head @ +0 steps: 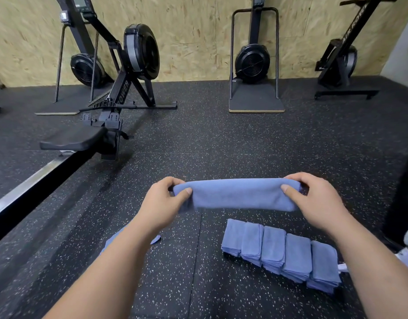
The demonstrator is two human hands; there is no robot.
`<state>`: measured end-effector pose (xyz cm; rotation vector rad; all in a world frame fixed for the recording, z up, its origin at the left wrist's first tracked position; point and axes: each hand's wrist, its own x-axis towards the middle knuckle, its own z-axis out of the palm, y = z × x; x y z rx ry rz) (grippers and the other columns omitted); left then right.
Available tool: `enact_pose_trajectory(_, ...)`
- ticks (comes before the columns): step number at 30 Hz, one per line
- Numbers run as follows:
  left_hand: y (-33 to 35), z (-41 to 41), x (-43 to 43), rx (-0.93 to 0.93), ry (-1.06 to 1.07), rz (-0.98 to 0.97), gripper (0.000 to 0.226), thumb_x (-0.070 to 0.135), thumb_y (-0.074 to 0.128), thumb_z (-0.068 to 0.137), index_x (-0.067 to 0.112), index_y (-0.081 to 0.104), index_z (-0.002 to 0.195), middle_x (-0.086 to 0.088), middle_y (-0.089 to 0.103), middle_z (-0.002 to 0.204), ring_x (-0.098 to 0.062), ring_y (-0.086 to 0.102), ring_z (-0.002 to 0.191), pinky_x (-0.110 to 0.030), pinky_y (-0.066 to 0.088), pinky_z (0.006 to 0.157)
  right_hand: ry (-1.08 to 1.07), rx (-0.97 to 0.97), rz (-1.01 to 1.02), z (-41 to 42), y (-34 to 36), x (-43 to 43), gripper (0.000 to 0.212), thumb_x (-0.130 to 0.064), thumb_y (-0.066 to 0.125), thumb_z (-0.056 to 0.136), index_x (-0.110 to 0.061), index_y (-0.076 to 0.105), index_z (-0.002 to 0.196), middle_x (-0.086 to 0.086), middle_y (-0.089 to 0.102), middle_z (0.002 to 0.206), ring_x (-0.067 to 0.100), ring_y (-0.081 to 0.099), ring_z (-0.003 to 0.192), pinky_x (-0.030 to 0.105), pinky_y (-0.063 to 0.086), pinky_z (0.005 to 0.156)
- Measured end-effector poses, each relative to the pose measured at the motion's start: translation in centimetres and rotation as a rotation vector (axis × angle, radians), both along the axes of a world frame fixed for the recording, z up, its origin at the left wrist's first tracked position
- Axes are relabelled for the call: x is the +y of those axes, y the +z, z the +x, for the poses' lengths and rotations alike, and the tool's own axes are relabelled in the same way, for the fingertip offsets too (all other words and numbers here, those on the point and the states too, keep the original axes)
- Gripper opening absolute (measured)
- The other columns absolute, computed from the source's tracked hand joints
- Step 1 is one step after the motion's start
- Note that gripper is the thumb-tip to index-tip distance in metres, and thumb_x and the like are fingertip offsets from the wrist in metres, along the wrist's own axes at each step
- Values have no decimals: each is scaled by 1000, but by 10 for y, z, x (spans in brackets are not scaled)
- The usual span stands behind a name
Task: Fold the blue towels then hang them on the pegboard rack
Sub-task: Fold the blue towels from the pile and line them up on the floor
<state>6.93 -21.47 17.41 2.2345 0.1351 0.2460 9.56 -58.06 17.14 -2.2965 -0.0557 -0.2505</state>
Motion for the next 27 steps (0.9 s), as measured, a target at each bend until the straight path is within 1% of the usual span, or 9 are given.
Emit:
enact_pose_trajectory(2, 4, -1, 0, 15, 10, -245, 7, 27, 72, 99, 20, 72, 100, 6, 76, 91, -3, 63, 75, -13, 47, 61, 10, 45, 238, 2, 0, 2, 4, -28, 71, 100, -30, 72, 103, -9, 75, 100, 14, 68, 93, 33, 52, 78)
enact_pose_trajectory(4, 5, -1, -1, -10, 23, -370, 10, 30, 70, 102, 21, 74, 102, 5, 77, 94, -1, 65, 78, -11, 48, 63, 23, 74, 438, 2, 1, 6, 8, -30, 67, 103, -26, 70, 108, -4, 78, 103, 15, 71, 97, 33, 53, 83)
enact_pose_trajectory(7, 6, -1, -3, -67, 81, -417, 15, 36, 69, 102, 24, 78, 101, 4, 79, 93, -4, 67, 80, -16, 52, 64, -19, 47, 602, 3, 1, 11, 14, -36, 68, 103, -26, 70, 112, -4, 80, 105, 14, 72, 100, 37, 52, 91)
enact_pose_trajectory(10, 6, 2, -5, -74, 130, -432, 22, 41, 71, 101, 22, 80, 95, 7, 76, 79, -3, 62, 67, -19, 49, 61, -84, 29, 641, 3, 1, 12, 20, -40, 77, 96, -26, 75, 110, -6, 81, 102, 14, 73, 101, 37, 53, 93)
enact_pose_trajectory(13, 7, 2, -6, -83, 185, -408, 25, 40, 73, 99, 19, 80, 89, 11, 69, 65, 1, 53, 55, -14, 41, 52, -133, 31, 648, 3, 0, 11, 22, -38, 84, 90, -26, 77, 106, -4, 81, 98, 10, 73, 96, 32, 51, 88)
enact_pose_trajectory(15, 5, 3, -5, -76, 202, -353, 26, 43, 75, 97, 21, 79, 84, 8, 70, 65, -1, 54, 56, -18, 42, 55, -146, 48, 639, 2, -3, 12, 21, -35, 85, 89, -25, 77, 105, -4, 81, 96, 9, 72, 93, 29, 50, 85)
enact_pose_trajectory(18, -8, 4, -7, -5, 209, -265, 34, 46, 75, 96, 20, 72, 73, 15, 58, 55, -4, 45, 54, -21, 35, 53, -158, 103, 580, 2, -11, 14, 20, -33, 84, 91, -23, 78, 107, -4, 81, 96, 10, 73, 95, 27, 49, 79)
enact_pose_trajectory(23, -21, 4, -16, 133, 159, -303, 28, 49, 80, 90, 21, 80, 84, 8, 75, 72, -12, 63, 67, -37, 54, 69, -198, 143, 412, 4, -24, 20, 26, -46, 85, 86, -28, 77, 102, -7, 80, 90, 18, 76, 92, 41, 58, 87)
enact_pose_trajectory(27, -15, 5, -35, 122, 112, -212, 25, 49, 78, 88, 25, 80, 91, 10, 78, 80, -14, 73, 82, -37, 61, 79, -183, 76, 231, -1, -10, 37, 22, -45, 83, 87, -32, 72, 101, -12, 76, 86, 12, 71, 84, 31, 51, 72)
